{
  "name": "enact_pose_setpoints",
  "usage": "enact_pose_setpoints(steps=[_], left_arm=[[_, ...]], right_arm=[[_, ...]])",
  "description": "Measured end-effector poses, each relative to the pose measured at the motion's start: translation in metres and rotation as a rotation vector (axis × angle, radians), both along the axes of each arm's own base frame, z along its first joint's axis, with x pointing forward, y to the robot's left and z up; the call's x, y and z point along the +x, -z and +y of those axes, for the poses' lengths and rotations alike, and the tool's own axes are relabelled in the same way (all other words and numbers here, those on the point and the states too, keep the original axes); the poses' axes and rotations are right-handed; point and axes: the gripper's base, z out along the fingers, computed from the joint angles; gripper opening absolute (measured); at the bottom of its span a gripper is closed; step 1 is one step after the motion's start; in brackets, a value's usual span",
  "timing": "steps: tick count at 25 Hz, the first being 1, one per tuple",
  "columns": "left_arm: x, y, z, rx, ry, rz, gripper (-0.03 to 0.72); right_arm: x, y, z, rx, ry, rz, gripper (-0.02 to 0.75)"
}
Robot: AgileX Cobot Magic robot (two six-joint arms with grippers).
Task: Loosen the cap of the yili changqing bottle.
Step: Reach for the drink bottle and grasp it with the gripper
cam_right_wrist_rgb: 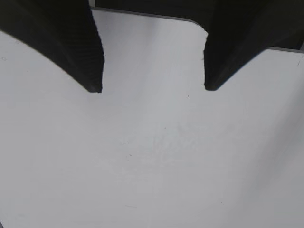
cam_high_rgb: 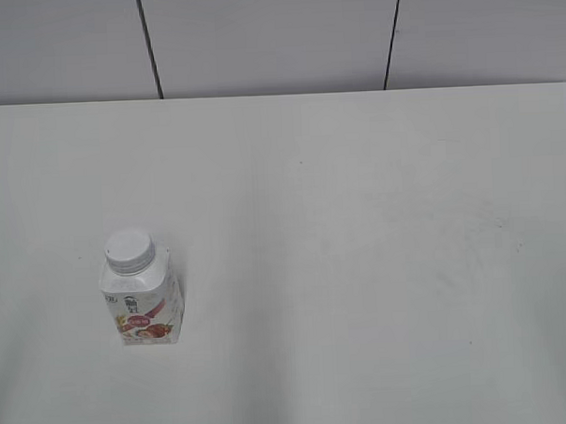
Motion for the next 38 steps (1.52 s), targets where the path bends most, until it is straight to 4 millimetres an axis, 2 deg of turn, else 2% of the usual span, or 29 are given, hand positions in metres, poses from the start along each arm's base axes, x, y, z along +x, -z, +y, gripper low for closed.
enact_pose_setpoints(steps=[14,18,20,24,29,35,38], left_arm=[[0.0,0.0,0.0,-0.001,0.0,-0.004,0.562],[0.005,-0.013,0.0,-0.003,-0.003,-0.048,0.562],[0.013,-0.024,0.001,-0.003,-0.009,-0.094,0.562],[0.041,-0.036,0.002,0.035,-0.005,-0.118,0.562],[0.081,-0.038,0.002,0.133,0.054,-0.076,0.562],[0.119,-0.04,0.002,0.158,0.063,-0.134,0.562],[0.132,-0.026,0.004,0.152,0.034,-0.192,0.562]], right_arm=[[0.0,0.0,0.0,0.0,0.0,0.0,0.521],[0.0,0.0,0.0,0.0,0.0,0.0,0.521],[0.0,0.0,0.0,0.0,0.0,0.0,0.521],[0.0,0.0,0.0,0.0,0.0,0.0,0.521],[0.0,0.0,0.0,0.0,0.0,0.0,0.521],[0.0,0.0,0.0,0.0,0.0,0.0,0.521],[0.0,0.0,0.0,0.0,0.0,0.0,0.521]])
